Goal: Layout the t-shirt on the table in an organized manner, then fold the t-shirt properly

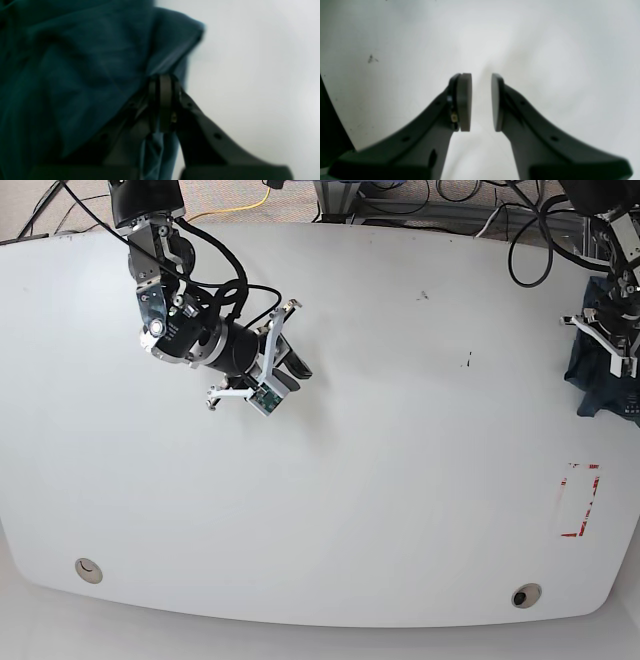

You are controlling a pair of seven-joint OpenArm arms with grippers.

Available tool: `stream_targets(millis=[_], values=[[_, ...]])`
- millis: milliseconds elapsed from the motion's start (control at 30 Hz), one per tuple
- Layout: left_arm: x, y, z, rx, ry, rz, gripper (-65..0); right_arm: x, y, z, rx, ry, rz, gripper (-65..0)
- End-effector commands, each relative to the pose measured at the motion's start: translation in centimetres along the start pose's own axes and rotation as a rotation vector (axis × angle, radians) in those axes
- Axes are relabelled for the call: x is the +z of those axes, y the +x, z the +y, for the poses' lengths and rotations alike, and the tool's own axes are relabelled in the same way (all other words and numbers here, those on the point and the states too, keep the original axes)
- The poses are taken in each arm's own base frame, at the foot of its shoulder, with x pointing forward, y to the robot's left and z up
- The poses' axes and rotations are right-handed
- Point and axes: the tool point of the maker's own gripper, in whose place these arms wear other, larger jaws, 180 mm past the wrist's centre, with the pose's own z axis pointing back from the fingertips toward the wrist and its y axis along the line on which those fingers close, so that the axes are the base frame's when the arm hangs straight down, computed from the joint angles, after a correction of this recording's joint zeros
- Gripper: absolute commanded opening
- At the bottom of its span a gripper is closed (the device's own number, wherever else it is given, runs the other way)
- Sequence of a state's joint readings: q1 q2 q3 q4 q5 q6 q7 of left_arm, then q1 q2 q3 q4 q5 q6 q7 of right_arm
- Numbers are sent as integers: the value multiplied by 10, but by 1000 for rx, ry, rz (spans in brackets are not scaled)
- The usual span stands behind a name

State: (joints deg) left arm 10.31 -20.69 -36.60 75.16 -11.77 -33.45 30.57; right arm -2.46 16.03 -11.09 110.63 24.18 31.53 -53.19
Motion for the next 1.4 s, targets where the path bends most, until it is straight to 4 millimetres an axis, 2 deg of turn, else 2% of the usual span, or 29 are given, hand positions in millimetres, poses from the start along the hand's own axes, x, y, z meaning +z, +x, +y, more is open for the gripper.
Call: stream_targets(millis=[0, 67, 300, 500, 667, 867, 1000, 1233, 1367], values=[[8, 15, 20, -2, 43, -39, -650, 5, 14, -3, 20, -4, -49, -526], [10, 17, 28, -7, 56, -40, -650, 5, 15, -2, 19, -4, -50, -526], [13, 23, 31, -17, 63, -51, -650, 4, 15, -2, 20, -2, -50, -526], [20, 48, 21, -66, 60, -113, -650, 5, 14, -3, 23, -6, -47, -526], [18, 62, -16, -77, 10, -172, -650, 17, 26, -5, 74, -31, -74, -526], [28, 95, -60, -84, -45, -321, -650, 23, 42, -6, 94, -46, -163, -528], [33, 112, -97, -68, -116, -452, -650, 23, 33, -7, 132, -103, -179, -528], [33, 114, -149, -140, -165, -530, -650, 16, 19, -13, 214, -205, -211, -528], [32, 108, -177, -173, -206, -541, -650, 21, 14, -25, 193, -261, -233, -528]])
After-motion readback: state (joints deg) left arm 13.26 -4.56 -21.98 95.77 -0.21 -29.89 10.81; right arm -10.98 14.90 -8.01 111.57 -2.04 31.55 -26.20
